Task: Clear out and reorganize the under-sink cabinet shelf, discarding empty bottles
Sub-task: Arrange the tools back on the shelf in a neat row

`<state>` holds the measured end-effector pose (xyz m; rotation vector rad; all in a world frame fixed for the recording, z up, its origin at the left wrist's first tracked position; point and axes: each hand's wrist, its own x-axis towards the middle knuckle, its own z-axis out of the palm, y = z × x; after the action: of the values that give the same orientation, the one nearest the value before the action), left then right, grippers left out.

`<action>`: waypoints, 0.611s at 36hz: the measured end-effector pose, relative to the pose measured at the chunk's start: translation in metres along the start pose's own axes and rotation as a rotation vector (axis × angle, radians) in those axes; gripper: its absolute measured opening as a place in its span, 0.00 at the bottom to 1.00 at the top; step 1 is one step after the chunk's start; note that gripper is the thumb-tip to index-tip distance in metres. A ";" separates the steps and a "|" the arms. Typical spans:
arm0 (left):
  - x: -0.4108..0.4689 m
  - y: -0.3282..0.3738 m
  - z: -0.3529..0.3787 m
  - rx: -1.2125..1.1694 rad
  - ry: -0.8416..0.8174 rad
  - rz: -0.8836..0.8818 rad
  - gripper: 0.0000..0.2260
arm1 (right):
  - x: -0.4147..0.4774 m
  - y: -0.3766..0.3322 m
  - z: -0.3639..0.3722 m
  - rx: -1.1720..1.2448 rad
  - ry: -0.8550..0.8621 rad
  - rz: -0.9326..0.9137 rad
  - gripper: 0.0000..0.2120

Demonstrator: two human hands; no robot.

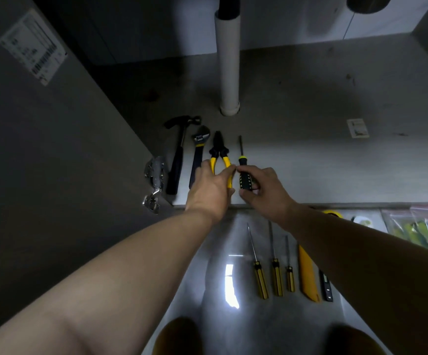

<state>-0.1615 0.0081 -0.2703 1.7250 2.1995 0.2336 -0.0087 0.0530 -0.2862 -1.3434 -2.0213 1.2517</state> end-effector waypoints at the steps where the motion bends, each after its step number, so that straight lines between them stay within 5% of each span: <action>1: 0.001 0.000 0.000 -0.001 0.005 -0.005 0.26 | -0.001 0.000 0.001 0.011 0.024 0.000 0.27; 5: 0.004 0.000 0.002 -0.011 0.026 -0.005 0.25 | 0.001 -0.001 0.006 0.104 0.119 0.013 0.31; 22: 0.008 -0.007 0.010 0.021 0.027 -0.030 0.26 | 0.016 0.001 0.028 0.000 0.271 0.119 0.18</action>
<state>-0.1663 0.0131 -0.2829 1.7080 2.2536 0.2284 -0.0359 0.0549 -0.3035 -1.5604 -1.7781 1.0512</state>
